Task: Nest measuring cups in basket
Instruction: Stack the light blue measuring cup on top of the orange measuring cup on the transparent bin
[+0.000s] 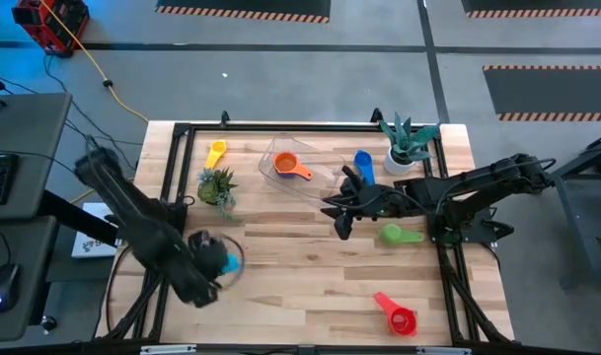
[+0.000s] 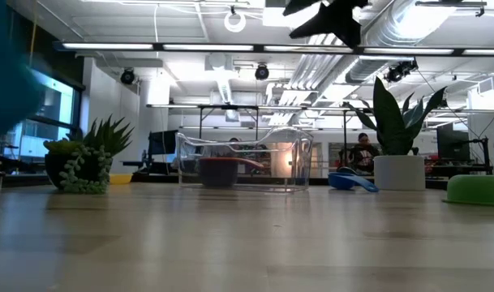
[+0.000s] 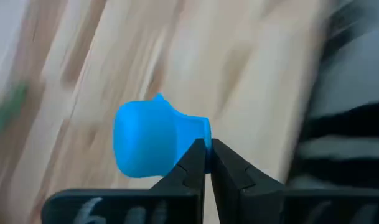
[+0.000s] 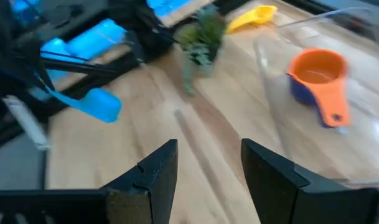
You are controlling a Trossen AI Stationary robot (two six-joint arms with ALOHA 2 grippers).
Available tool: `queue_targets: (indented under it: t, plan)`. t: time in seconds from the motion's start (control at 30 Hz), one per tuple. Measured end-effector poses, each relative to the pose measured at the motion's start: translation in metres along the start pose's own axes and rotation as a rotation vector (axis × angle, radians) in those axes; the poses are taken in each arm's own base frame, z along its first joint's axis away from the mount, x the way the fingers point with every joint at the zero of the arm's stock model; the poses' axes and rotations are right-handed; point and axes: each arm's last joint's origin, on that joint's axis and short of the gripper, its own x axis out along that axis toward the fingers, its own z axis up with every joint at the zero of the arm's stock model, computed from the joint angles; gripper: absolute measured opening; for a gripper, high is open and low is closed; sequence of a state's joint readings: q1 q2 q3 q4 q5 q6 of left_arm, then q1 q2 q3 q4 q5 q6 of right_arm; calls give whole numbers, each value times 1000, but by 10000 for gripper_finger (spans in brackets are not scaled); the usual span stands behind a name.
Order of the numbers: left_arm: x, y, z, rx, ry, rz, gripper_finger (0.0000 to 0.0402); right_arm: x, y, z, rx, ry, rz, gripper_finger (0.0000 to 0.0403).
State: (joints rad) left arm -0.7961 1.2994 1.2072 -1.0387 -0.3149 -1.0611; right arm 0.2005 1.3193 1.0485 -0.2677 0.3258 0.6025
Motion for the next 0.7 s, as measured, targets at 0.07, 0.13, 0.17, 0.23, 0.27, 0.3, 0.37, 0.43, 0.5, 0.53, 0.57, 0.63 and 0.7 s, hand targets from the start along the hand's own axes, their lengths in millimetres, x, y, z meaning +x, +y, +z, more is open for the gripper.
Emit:
queue_targets:
  t: [0.07, 0.13, 0.17, 0.23, 0.27, 0.3, 0.37, 0.43, 0.5, 0.53, 0.57, 0.63, 0.7]
  plan:
    - [-29, 15, 11, -22, -143, -84, 3, 0, 4, 4, 16, -23, 54, 167]
    - [-52, 32, 22, -86, -304, -118, 3, -1, 7, 8, 35, -61, 107, 167]
    - [-62, 41, 27, -127, -376, -116, 3, -1, 10, 11, 42, -80, 145, 167]
    - [-79, 61, 33, -212, -486, -108, 2, -1, 15, 16, 6, -124, 219, 167]
    - [-85, 70, 36, -251, -522, -104, 2, 0, 17, 18, -24, -143, 246, 167]
    - [-90, 78, 39, -287, -545, -99, 2, 2, 20, 19, -61, -156, 259, 167]
    - [-95, 89, 43, -360, -568, -108, 2, 8, 28, 23, -138, -169, 242, 167]
    - [-99, 95, 49, -405, -590, -134, 1, 17, 34, 28, -200, -175, 184, 167]
    - [-101, 95, 57, -407, -634, -164, 1, 27, 38, 31, -210, -172, 110, 167]
    - [-102, 95, 61, -403, -663, -172, 1, 32, 40, 34, -199, -174, 78, 168]
    - [-103, 95, 64, -393, -691, -179, 1, 37, 41, 36, -186, -171, 51, 170]
    - [-104, 96, 70, -375, -737, -147, 1, 42, 43, 42, -181, -163, 23, 177]
    - [-99, 101, 71, -385, -747, -88, 1, 44, 46, 48, -186, -147, 3, 188]
